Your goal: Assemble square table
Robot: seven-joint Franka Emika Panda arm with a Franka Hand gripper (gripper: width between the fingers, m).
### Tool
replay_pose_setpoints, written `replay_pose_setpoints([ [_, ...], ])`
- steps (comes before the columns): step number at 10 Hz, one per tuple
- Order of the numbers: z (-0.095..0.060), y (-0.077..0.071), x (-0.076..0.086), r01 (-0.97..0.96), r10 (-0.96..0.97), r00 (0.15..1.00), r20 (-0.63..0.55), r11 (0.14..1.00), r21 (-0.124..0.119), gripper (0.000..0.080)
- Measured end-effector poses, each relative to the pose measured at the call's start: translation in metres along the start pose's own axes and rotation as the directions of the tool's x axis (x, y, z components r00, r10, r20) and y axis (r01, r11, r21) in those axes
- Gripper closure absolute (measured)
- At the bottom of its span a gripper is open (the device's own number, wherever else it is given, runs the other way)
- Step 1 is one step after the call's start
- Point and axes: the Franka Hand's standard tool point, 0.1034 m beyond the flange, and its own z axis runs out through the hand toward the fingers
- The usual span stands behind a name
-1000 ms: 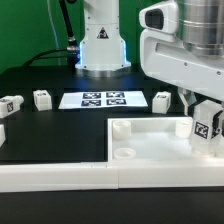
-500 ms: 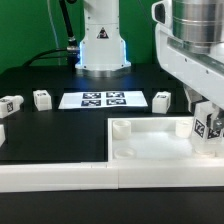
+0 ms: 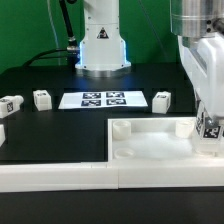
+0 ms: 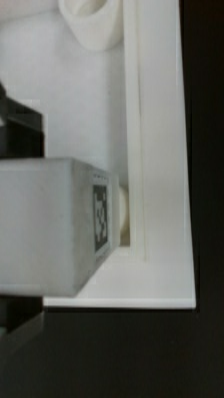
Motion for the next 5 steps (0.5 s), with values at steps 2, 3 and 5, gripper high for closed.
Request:
replay_pose_setpoints([
  [2,0.0005,0.0002,-0.0002,0.035,-0.035,0.999,0.0,0.999,-0.001,0.0282],
  [3,-0.001,-0.0015,0.0031,0.243,-0.243,0.97,-0.005,0.97,0.002,0.0282],
  [5,-0.0007,0.0019,-0.0033,0.495,-0.494,0.869,-0.026,0.869,0.015,0.0156],
])
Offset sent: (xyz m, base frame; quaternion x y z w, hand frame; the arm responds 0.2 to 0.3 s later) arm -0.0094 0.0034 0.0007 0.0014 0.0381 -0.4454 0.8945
